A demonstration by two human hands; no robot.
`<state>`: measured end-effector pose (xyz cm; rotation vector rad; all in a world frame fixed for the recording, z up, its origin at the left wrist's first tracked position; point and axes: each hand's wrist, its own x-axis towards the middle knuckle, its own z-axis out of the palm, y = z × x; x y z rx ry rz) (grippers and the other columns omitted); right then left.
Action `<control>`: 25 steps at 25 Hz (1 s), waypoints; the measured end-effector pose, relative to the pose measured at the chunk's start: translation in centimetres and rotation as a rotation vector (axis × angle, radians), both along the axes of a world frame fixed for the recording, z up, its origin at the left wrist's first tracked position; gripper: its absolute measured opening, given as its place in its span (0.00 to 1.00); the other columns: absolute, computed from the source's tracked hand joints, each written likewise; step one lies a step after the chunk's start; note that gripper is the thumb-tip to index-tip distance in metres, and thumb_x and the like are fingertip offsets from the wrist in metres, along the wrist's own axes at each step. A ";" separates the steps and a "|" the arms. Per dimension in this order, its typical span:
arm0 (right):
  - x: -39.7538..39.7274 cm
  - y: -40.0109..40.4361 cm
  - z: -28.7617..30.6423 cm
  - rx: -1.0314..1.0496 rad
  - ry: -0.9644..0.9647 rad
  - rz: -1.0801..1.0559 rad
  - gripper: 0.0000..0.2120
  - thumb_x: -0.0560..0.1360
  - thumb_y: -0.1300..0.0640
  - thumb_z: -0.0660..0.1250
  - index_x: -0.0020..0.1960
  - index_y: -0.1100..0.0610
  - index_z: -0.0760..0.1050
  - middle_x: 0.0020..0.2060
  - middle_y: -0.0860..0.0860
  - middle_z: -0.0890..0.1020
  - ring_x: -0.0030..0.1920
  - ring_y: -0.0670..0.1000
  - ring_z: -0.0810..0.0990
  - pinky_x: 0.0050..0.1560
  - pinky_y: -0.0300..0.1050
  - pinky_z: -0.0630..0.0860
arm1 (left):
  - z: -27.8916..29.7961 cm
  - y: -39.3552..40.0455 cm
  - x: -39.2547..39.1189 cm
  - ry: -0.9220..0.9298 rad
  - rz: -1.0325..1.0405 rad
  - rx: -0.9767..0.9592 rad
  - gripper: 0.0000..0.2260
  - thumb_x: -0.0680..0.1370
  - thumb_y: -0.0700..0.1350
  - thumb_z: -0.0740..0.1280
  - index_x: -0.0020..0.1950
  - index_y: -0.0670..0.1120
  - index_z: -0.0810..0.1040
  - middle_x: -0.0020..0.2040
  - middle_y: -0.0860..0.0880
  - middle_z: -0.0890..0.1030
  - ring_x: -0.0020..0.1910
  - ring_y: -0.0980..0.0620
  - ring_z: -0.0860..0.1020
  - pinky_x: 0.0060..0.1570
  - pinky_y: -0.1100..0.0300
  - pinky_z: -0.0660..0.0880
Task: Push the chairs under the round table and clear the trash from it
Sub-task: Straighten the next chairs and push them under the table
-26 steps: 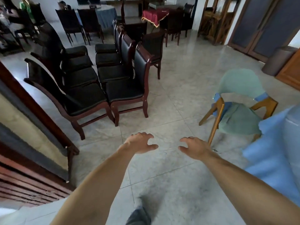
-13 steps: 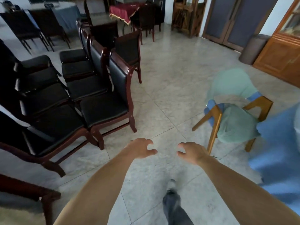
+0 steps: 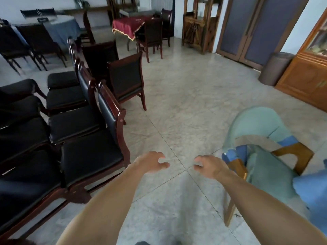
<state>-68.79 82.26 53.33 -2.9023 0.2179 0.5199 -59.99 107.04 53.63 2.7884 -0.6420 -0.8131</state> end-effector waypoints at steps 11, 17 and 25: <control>21.7 -9.4 -1.7 -0.004 -0.001 -0.153 0.23 0.80 0.39 0.58 0.72 0.46 0.69 0.66 0.50 0.77 0.65 0.53 0.76 0.62 0.50 0.72 | -1.8 -10.7 25.6 0.039 -0.167 -0.010 0.31 0.76 0.68 0.61 0.74 0.54 0.68 0.75 0.51 0.69 0.71 0.47 0.69 0.67 0.50 0.68; 32.8 -13.4 -0.6 0.034 0.004 -0.386 0.24 0.79 0.38 0.57 0.72 0.45 0.68 0.67 0.49 0.77 0.65 0.53 0.76 0.61 0.50 0.72 | -0.4 -17.6 40.1 0.012 -0.355 0.029 0.29 0.76 0.69 0.61 0.72 0.55 0.69 0.70 0.49 0.74 0.65 0.48 0.74 0.64 0.53 0.70; 38.2 -22.3 -0.7 0.047 -0.008 -0.623 0.23 0.79 0.38 0.57 0.72 0.45 0.68 0.66 0.50 0.77 0.64 0.55 0.77 0.59 0.49 0.73 | -1.1 -31.6 50.7 0.035 -0.593 0.095 0.33 0.75 0.70 0.60 0.76 0.56 0.66 0.75 0.51 0.68 0.71 0.48 0.70 0.68 0.53 0.67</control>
